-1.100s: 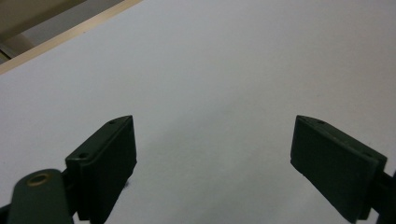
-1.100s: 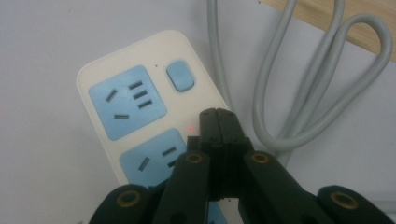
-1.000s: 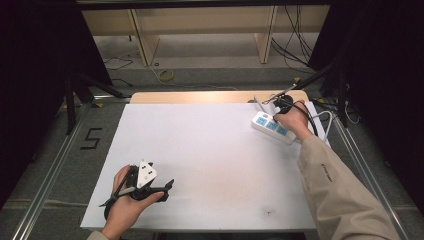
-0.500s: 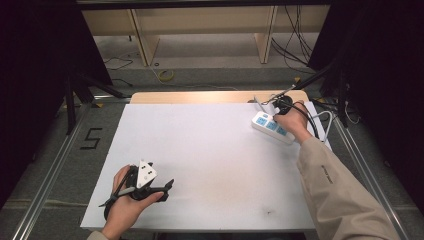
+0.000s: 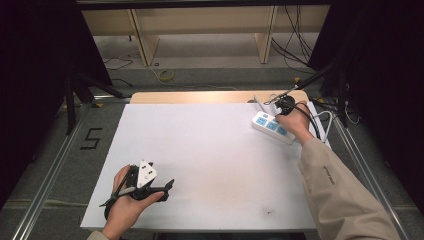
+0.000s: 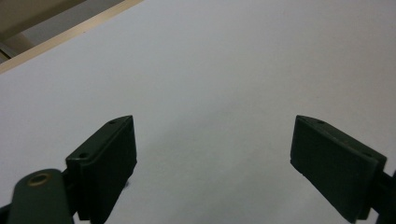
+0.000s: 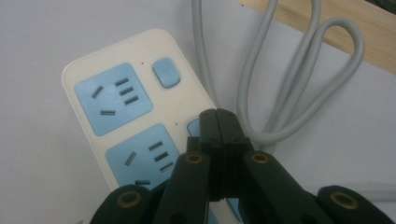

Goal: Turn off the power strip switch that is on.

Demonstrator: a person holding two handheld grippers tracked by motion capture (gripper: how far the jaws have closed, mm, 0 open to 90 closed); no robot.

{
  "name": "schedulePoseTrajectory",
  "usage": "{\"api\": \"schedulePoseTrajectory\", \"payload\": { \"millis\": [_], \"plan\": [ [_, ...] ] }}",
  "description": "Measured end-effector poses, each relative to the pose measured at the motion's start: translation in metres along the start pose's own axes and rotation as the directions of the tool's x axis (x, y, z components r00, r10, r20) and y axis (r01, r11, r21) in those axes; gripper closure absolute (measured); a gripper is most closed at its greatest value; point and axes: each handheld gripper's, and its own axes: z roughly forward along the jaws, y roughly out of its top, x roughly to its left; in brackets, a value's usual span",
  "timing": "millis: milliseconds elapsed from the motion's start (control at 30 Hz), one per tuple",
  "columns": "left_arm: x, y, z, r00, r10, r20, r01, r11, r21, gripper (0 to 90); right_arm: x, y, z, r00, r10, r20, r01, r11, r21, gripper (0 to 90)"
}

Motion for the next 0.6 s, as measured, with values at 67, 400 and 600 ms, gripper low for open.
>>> {"api": "schedulePoseTrajectory", "payload": {
  "millis": [67, 400, 600],
  "plan": [
    [-0.0003, 0.0001, -0.0002, 1.0, 0.002, -0.001, -0.002, 1.0, -0.002, 14.0, -0.0008, -0.0002, 0.0001, 1.0, 0.003, -0.002, -0.003, 1.0, 0.001, 90.0],
    [0.0001, -0.0003, -0.0003, 1.0, -0.005, -0.002, 0.005, 1.0, -0.003, 14.1, 0.0003, 0.0013, -0.0022, 0.9999, 0.004, -0.014, -0.005, 1.0, -0.029, 90.0],
    [0.0002, -0.0002, -0.0008, 1.0, -0.002, -0.004, 0.002, 1.0, -0.001, 14.1, -0.0012, 0.0009, -0.0066, 0.9997, 0.01, -0.02, -0.011, 0.999, -0.041, 90.0]
  ]
}}
